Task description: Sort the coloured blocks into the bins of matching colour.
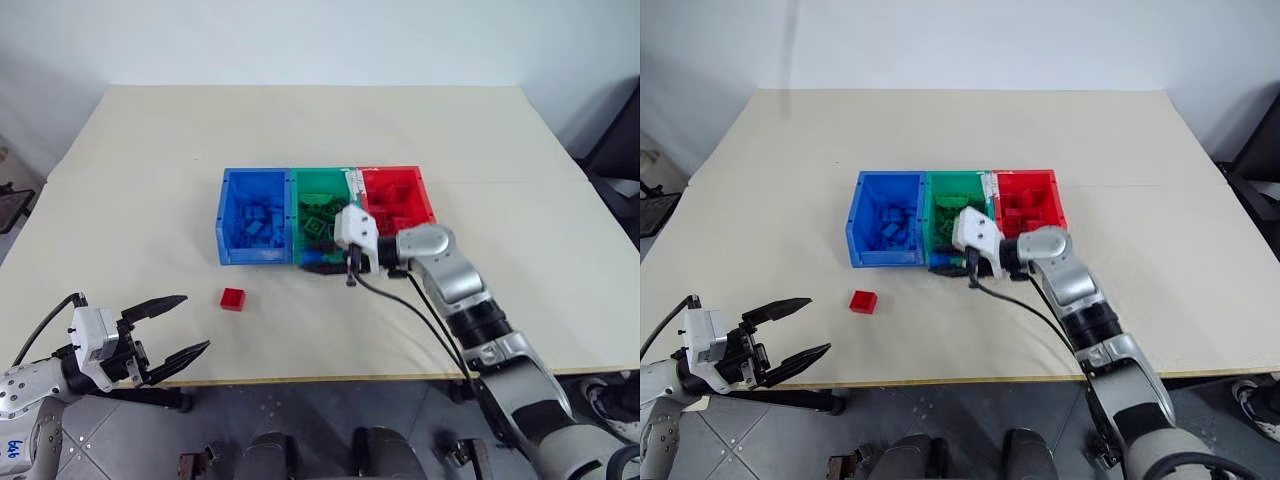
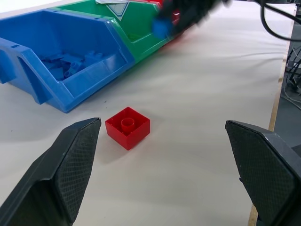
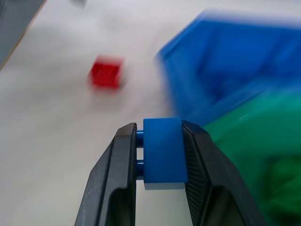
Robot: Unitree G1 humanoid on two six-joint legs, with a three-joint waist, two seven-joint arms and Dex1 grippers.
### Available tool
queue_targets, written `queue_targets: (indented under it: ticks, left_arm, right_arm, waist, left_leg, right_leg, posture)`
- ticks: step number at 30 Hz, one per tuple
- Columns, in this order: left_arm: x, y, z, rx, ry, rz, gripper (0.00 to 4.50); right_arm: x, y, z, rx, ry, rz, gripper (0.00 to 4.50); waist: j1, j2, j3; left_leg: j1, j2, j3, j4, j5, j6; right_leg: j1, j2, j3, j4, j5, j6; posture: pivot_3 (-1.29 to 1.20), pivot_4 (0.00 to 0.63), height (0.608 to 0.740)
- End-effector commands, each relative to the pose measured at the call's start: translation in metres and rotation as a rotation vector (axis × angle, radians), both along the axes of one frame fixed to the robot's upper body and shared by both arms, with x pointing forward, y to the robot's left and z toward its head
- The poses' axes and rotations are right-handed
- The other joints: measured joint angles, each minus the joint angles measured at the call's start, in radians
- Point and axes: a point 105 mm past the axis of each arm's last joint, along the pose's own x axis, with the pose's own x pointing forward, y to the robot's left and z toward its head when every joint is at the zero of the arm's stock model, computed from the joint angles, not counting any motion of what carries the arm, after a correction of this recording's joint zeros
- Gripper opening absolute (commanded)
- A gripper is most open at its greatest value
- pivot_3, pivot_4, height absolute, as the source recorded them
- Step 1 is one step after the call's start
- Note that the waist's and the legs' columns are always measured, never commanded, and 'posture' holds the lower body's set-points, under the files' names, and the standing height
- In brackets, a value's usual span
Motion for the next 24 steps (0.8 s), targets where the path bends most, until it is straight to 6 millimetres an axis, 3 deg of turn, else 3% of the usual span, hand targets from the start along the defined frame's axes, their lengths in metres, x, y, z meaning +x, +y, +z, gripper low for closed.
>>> queue_targets:
  ticks: [1,9,13,17,24]
  left_arm:
    - [-0.001,0.004,0.011,-0.005,-0.047,0.0,4.5]
    - [-0.001,0.015,0.015,0.009,-0.063,0.042,4.5]
    - [-0.001,0.012,0.016,0.006,-0.069,0.041,4.5]
    - [0.001,0.009,0.016,0.001,-0.076,0.043,4.5]
    - [0.004,0.005,0.016,-0.016,-0.094,0.07,4.5]
  right_arm:
    - [0.009,0.017,0.037,0.094,-0.051,-0.004,0.9]
    - [0.044,0.058,0.051,0.143,-0.095,-0.136,0.9]
    - [0.054,0.07,0.058,0.186,-0.103,-0.216,2.27]
    - [0.06,0.07,0.059,0.197,-0.13,-0.264,3.65]
    - [0.051,0.043,0.063,0.213,-0.175,-0.137,3.65]
  waist:
    - [-0.006,0.0,0.0]
    - [-0.018,-0.002,-0.001]
    - [-0.021,-0.002,-0.001]
    - [-0.02,-0.001,0.0]
    - [-0.018,-0.002,0.0]
  left_leg:
    - [0.0,0.0,0.0,0.0,0.0,0.0]
    - [-0.001,-0.001,-0.001,-0.001,0.0,-0.001]
    - [-0.001,-0.001,0.0,-0.001,0.0,-0.001]
    - [-0.001,-0.001,-0.001,-0.001,0.0,-0.001]
    - [-0.001,-0.001,-0.001,-0.001,0.0,-0.001]
  right_leg:
    - [-0.001,0.0,0.0,0.002,0.0,0.0]
    - [-0.007,0.0,0.001,0.014,0.0,0.0]
    - [-0.009,0.001,0.002,0.015,0.0,0.0]
    - [-0.01,0.001,0.004,0.019,0.0,0.0]
    - [-0.011,0.001,0.008,0.02,0.0,0.0]
  posture:
    - [0.0,0.15,0.74]
    - [0.0,0.15,0.74]
    - [0.0,0.15,0.74]
    - [0.0,0.15,0.74]
    - [0.0,0.15,0.74]
